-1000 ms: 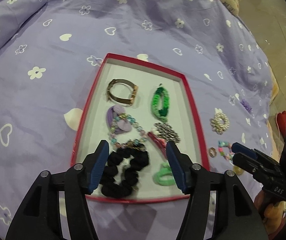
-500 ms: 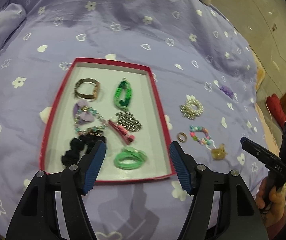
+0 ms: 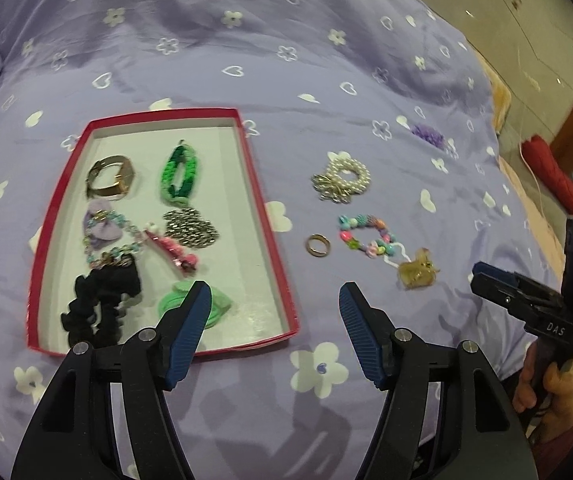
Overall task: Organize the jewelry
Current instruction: 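Move the left tool to the gold ring while the right tool moves to the yellow claw clip, then grasp the gold ring with the left tool while the right tool grasps the yellow claw clip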
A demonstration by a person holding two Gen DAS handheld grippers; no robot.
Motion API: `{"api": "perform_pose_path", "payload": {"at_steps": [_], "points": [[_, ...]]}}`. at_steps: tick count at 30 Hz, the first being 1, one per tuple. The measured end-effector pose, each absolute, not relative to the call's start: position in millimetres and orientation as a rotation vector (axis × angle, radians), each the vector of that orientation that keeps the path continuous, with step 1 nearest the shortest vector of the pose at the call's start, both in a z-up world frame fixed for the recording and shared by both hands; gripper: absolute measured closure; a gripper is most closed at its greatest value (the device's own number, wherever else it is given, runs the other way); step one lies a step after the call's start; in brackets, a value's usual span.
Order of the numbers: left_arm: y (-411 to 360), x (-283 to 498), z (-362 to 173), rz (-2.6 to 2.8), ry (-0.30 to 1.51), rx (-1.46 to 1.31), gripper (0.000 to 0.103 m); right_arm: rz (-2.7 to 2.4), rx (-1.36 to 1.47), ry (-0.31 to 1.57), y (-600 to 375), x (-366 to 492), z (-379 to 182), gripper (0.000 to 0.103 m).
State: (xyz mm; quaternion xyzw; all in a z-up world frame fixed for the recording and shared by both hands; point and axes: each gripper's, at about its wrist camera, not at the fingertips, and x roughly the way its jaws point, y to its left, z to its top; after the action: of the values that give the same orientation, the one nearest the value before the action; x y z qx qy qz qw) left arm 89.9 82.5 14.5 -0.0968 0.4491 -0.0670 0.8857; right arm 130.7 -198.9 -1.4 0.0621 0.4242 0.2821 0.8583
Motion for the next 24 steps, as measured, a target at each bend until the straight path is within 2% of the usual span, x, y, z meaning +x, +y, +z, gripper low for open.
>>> {"api": "perform_pose_path", "payload": {"at_steps": [3, 16, 24], "points": [[71.7, 96.3, 12.2, -0.172, 0.942, -0.142, 0.037, 0.613, 0.101, 0.886, -193.4, 133.1, -4.8, 0.037], [35.1, 154.9, -11.2, -0.328, 1.005, 0.098, 0.037, 0.757, -0.078, 0.919, -170.5, 161.0, -22.5, 0.037], [8.8, 176.9, -29.7, -0.393, 1.035, 0.214, 0.038, 0.778, -0.095, 0.936, -165.1, 172.0, -31.9, 0.038]]}}
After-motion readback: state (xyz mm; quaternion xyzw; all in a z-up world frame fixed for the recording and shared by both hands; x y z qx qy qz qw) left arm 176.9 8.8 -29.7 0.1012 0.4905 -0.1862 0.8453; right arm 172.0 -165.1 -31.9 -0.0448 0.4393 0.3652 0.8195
